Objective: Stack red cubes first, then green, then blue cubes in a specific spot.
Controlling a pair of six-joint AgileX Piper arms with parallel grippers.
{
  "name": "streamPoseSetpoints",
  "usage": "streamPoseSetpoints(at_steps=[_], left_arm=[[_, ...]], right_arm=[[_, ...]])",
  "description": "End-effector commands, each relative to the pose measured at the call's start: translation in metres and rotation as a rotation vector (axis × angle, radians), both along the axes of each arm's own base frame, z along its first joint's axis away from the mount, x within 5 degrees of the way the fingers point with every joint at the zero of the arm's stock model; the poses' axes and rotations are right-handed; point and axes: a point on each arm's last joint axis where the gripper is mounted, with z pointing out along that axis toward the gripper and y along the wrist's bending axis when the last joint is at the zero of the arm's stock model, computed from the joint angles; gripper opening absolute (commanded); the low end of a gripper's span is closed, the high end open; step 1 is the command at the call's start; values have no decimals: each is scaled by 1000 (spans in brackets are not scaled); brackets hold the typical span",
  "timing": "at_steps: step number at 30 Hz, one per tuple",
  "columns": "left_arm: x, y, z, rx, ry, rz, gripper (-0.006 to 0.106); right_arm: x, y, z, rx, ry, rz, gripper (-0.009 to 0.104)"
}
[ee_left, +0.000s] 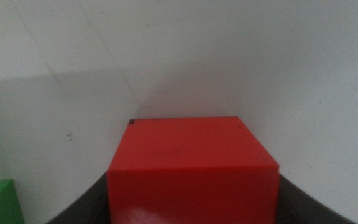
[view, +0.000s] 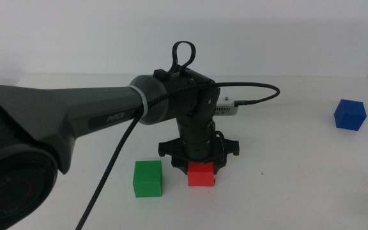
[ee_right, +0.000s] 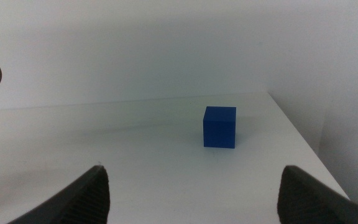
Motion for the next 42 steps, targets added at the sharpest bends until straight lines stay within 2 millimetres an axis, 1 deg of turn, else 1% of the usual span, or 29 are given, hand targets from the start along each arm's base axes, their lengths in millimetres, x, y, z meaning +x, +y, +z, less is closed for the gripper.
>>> streamPoseSetpoints(at_steps=[1, 2, 3, 7, 8, 9, 11, 12, 14, 16, 17, 19, 22, 24, 29, 31, 35, 40, 42], left_arm=[[2, -2, 2, -14, -8, 8, 25], [2, -2, 2, -6, -15, 3, 42], [3, -1, 2, -2, -21, 0, 57], [3, -2, 4, -8, -29, 1, 86], [3, -1, 8, -16, -38, 1, 92], [2, -1, 14, -25, -48, 1, 94], [-1, 2, 32, -42, -77, -6, 94], [-3, 5, 45, -41, -96, -11, 94], [-9, 17, 71, -10, -134, -25, 94], [-17, 33, 95, 61, -175, -40, 94], [-21, 40, 104, 84, -195, -38, 94], [-28, 56, 109, 115, -206, 4, 94], [-38, 76, 98, 131, -167, 52, 94], [-42, 83, 88, 125, -153, 64, 94], [-44, 95, 60, 64, -97, 122, 94], [-42, 99, 52, 34, -108, 130, 94], [-36, 102, 39, 18, -103, 133, 94], [-29, 97, 16, 33, -74, 115, 93], [-27, 95, 7, 39, -62, 106, 92]], right_arm=[[0, 0, 0, -17, -10, -6, 92], [0, 0, 0, -17, -10, -6, 92], [0, 0, 0, -17, -10, -6, 92], [0, 0, 0, -17, -10, -6, 92], [0, 0, 0, -17, -10, -6, 92], [0, 0, 0, -17, -10, -6, 92], [0, 0, 0, -17, -10, -6, 92], [0, 0, 0, -17, -10, -6, 92], [0, 0, 0, -17, -10, -6, 92], [0, 0, 0, -17, -10, -6, 92], [0, 0, 0, -17, -10, -6, 92], [0, 0, 0, -17, -10, -6, 92], [0, 0, 0, -17, -10, -6, 92], [0, 0, 0, -17, -10, -6, 92], [0, 0, 0, -17, -10, -6, 92], [0, 0, 0, -17, -10, -6, 92], [0, 0, 0, -17, -10, -6, 92], [0, 0, 0, -17, -10, -6, 92], [0, 0, 0, -17, -10, -6, 92]])
